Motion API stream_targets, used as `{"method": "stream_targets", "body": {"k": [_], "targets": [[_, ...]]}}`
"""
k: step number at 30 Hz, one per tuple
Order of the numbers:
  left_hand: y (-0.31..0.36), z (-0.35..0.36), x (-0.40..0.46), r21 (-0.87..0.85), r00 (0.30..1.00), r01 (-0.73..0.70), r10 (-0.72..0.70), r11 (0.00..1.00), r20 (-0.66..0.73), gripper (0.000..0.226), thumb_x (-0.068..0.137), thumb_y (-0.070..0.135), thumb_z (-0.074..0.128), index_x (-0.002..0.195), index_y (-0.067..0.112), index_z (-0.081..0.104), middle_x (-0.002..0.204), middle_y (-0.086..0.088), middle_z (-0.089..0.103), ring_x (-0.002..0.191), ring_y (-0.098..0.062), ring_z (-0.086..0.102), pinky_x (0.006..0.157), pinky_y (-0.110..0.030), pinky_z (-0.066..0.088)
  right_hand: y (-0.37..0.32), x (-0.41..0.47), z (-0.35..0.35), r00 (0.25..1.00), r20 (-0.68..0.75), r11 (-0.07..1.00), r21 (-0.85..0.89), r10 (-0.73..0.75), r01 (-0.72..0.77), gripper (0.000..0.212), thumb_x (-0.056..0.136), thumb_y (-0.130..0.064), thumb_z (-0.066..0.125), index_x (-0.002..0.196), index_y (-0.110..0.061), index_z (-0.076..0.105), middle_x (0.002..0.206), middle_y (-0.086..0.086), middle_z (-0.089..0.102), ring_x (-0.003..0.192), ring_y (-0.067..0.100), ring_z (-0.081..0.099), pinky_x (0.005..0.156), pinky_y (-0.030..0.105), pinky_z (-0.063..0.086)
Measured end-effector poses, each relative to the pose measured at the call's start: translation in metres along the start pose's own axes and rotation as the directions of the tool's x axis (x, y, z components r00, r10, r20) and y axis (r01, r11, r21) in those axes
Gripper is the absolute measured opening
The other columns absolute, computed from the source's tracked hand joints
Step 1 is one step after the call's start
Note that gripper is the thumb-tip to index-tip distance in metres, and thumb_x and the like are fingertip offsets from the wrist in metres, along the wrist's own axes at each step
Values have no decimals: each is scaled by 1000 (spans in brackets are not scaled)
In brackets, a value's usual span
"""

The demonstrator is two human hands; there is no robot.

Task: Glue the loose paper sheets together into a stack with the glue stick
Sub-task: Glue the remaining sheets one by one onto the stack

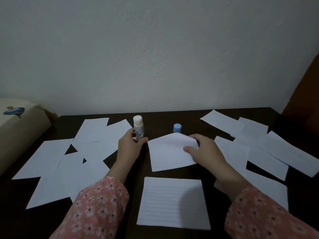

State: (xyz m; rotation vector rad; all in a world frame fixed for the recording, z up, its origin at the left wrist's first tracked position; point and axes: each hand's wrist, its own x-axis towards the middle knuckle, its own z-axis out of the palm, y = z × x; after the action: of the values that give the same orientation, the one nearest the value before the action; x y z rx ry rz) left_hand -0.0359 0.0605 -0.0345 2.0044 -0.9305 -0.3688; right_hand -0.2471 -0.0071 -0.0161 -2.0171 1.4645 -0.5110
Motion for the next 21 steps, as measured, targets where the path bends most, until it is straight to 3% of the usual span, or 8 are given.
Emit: {"method": "stream_targets", "body": {"k": [3, 6, 10, 13, 15, 19, 21], "targets": [[-5, -9, -3, -2, 1000, -3, 3, 1000, 21, 70, 84, 33, 71, 144, 21, 38, 140, -2, 51, 112, -20, 56, 94, -35, 44, -1, -6, -9, 998, -58, 996, 93, -2, 8, 45, 89, -29, 67, 132, -26, 52, 128, -3, 56, 114, 16, 51, 90, 30, 47], [-10, -28, -11, 62, 999, -25, 27, 998, -34, 62, 85, 35, 69, 140, 22, 44, 137, -1, 53, 104, -16, 55, 93, -35, 47, -3, -20, -22, 997, -78, 973, 226, -26, 42, 45, 89, -28, 67, 132, -26, 52, 124, -3, 57, 106, 13, 51, 61, 18, 42], [-23, -60, -31, 327, 995, -100, 103, 940, 9, 45, 89, 39, 63, 130, 26, 55, 140, -2, 49, 129, -24, 41, 105, -44, 39, -10, -42, -23, 998, 56, 946, 324, -24, 4, 52, 86, -27, 70, 134, -25, 52, 121, -2, 62, 104, 12, 58, 82, 29, 50], [-32, -82, -51, 547, 993, -95, 41, 832, 110, 52, 90, 46, 58, 138, 34, 45, 149, 3, 38, 138, -25, 28, 107, -52, 28, -14, -62, -8, 972, 235, 959, 276, -3, -64, 60, 85, -26, 72, 139, -26, 46, 126, -2, 60, 109, 14, 59, 91, 33, 50], [-38, -91, -63, 657, 987, -82, -30, 749, 157, 58, 90, 51, 54, 143, 38, 35, 155, 5, 28, 142, -25, 20, 109, -54, 21, -14, -72, 3, 969, 246, 978, 198, 18, -68, 65, 84, -28, 72, 142, -28, 41, 135, -2, 54, 118, 16, 54, 96, 34, 47], [-47, -95, -81, 682, 971, -35, -136, 731, 196, 65, 90, 58, 48, 148, 37, 27, 158, 6, 18, 145, -27, 14, 111, -55, 16, -14, -90, 17, 984, 176, 999, -33, -3, 9, 77, 84, -39, 70, 148, -34, 27, 144, 0, 38, 128, 19, 43, 103, 37, 40], [-48, -94, -85, 659, 970, -29, -138, 752, 200, 64, 91, 57, 47, 148, 35, 28, 159, 5, 18, 145, -26, 14, 112, -53, 15, -15, -100, 20, 983, 174, 991, -114, -48, 69, 78, 80, -49, 70, 146, -37, 30, 141, -2, 32, 128, 18, 37, 105, 38, 38]]}}
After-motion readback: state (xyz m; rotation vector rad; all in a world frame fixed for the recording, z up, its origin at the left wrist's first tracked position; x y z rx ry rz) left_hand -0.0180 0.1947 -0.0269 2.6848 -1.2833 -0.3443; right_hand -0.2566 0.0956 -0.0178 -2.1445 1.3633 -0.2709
